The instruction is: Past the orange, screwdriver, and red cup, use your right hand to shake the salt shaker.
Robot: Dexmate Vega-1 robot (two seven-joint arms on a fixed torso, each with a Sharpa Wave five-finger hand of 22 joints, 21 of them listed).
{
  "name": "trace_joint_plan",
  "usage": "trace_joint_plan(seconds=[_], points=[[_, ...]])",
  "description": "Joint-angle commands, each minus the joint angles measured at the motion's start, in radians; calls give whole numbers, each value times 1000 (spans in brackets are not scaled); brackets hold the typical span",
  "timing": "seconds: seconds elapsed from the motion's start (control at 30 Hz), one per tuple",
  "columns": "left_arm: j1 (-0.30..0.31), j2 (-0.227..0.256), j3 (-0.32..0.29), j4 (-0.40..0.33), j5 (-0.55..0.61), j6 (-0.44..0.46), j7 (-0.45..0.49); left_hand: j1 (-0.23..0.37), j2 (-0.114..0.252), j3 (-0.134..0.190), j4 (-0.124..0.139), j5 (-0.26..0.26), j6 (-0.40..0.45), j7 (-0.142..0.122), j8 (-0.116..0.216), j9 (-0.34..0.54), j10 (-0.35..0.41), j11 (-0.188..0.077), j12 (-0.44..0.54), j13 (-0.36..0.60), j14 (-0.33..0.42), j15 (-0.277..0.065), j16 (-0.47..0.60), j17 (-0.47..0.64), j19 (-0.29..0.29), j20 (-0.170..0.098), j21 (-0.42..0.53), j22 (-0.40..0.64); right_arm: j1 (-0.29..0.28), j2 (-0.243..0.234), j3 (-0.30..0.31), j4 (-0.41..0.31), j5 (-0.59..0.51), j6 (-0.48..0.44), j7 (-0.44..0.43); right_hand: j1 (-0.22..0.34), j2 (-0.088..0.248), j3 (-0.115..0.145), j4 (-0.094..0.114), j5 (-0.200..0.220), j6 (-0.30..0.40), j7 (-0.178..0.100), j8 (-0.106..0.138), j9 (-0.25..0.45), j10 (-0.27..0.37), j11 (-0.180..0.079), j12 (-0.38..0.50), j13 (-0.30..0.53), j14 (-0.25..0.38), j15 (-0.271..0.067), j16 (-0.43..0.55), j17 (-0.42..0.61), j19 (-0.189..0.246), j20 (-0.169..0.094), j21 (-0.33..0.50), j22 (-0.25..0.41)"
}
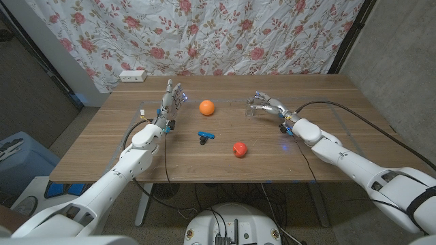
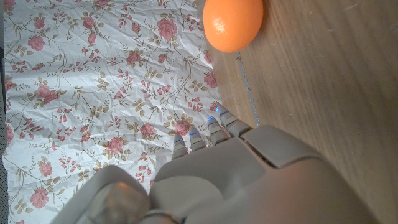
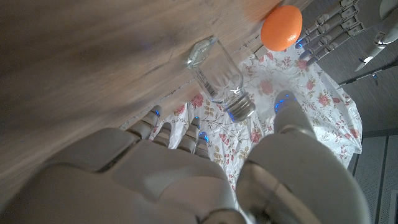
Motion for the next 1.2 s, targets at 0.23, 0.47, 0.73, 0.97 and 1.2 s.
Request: trace_joint_plan(seconds=[0.23,0.47,0.73,0.97,1.2], points=[[0,0,0,0,0,0,0,0,101,-2,6,7,2,-7,4,6,-1,-6,4,4,0,-105,5,6,4,-24,5,5,50,49,-40,123,-48,69,-49,88,-4,-15,5,29,56,-39,26,6,46,-17,-2,3,36,-37,16,0,42,-28,8,3],[0,0,0,1,0,-1,0,0,101,-2,6,7,2,-7,4,6,0,-8,4,4,0,-106,5,6,4,-24,5,5,59,65,-47,150,-42,68,-53,109,2,-33,19,38,111,-40,48,8,79,-16,-2,4,55,-44,21,1,55,-29,6,4],[0,0,0,1,0,0,0,0,101,-2,6,7,2,-8,4,6,0,-8,4,4,-1,-106,5,6,4,-24,5,5,61,66,-51,149,-29,60,-41,98,7,-52,32,41,144,-44,58,10,103,-14,-1,5,57,-40,22,4,57,-24,3,4],[0,0,0,0,0,0,0,0,101,-2,6,7,2,-7,4,6,0,-8,4,4,-1,-105,5,6,4,-24,5,5,61,65,-54,142,-28,50,-40,77,15,-73,46,42,190,-43,73,12,137,-13,2,6,69,-39,26,7,59,-17,2,4],[0,0,0,0,0,0,0,0,101,-2,6,7,2,-7,4,6,0,-7,4,4,0,-105,5,6,4,-24,5,5,58,63,-60,127,-42,28,-58,89,29,-84,43,49,227,-46,86,13,184,-16,5,8,95,-54,35,8,72,-18,4,4]])
